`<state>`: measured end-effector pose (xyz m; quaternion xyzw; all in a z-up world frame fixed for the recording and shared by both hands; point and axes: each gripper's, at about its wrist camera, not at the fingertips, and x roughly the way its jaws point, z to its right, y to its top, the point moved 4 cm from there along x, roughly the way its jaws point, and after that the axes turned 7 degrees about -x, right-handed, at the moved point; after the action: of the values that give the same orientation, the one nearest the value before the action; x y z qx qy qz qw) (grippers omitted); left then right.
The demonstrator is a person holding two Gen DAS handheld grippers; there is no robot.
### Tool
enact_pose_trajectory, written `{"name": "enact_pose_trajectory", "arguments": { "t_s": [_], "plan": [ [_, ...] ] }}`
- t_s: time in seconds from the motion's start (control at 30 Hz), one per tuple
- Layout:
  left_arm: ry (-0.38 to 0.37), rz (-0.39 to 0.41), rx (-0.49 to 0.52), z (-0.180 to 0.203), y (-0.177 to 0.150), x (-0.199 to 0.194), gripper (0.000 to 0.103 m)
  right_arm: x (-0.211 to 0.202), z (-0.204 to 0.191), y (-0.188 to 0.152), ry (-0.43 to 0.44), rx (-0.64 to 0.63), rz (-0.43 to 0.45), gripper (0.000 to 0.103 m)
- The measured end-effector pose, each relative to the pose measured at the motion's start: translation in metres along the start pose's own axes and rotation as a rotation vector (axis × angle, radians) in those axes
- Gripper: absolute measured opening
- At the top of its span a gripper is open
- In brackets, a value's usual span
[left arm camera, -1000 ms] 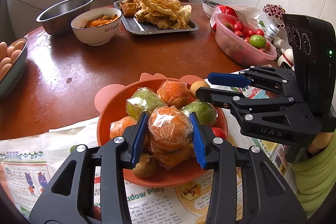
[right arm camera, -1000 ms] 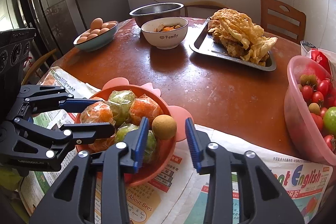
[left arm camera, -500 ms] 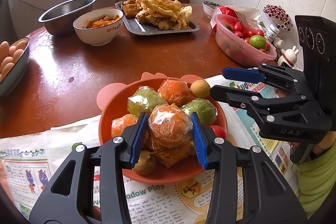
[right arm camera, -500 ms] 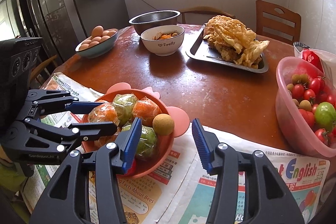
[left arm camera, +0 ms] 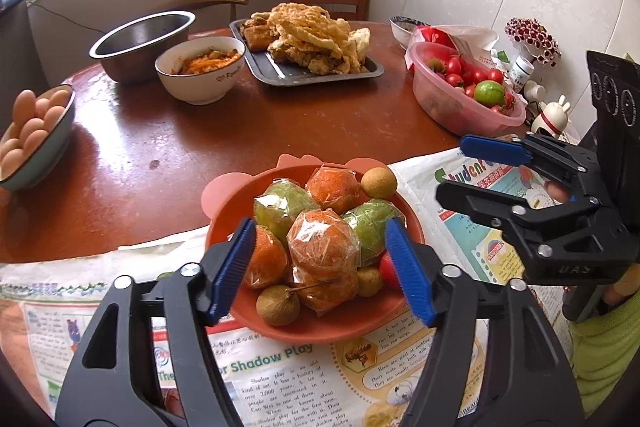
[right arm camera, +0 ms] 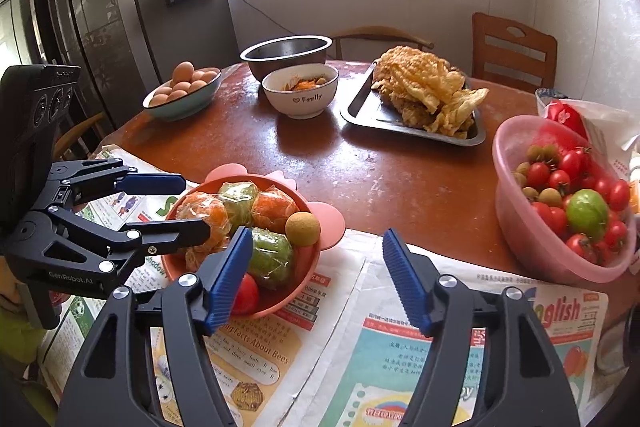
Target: Organize fruits
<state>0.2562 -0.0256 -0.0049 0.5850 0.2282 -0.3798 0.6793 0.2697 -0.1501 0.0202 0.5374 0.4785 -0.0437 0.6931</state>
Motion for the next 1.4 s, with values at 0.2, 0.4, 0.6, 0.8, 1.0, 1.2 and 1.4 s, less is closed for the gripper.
{"name": "enact_pose_trajectory", "arguments": {
  "t_s": [0.2, 0.4, 0.6, 0.8, 1.0, 1.2, 1.4],
  "plan": [
    [0.026, 0.032, -0.013, 0.001, -0.004, -0.017, 0.074, -0.020, -0.007, 0.000, -0.025, -0.007, 0.035, 0.081],
    [0.054, 0.069, -0.027, 0.002, -0.008, -0.037, 0.087, -0.041, -0.015, 0.000, -0.046, -0.011, 0.067, 0.090],
    [0.075, 0.109, -0.040, 0.003, -0.014, -0.060, 0.093, -0.062, -0.027, -0.001, -0.067, -0.026, 0.089, 0.095],
    [0.099, 0.134, -0.051, 0.005, -0.028, -0.082, 0.093, -0.084, -0.043, -0.005, -0.088, -0.046, 0.116, 0.098],
    [0.124, 0.156, -0.069, 0.005, -0.044, -0.100, 0.093, -0.102, -0.058, -0.014, -0.097, -0.056, 0.134, 0.098],
    [0.136, 0.167, -0.085, 0.005, -0.062, -0.115, 0.093, -0.113, -0.069, -0.025, -0.107, -0.056, 0.140, 0.098],
    [0.139, 0.175, -0.097, 0.005, -0.078, -0.125, 0.093, -0.116, -0.080, -0.039, -0.121, -0.053, 0.125, 0.098]
  ]
}}
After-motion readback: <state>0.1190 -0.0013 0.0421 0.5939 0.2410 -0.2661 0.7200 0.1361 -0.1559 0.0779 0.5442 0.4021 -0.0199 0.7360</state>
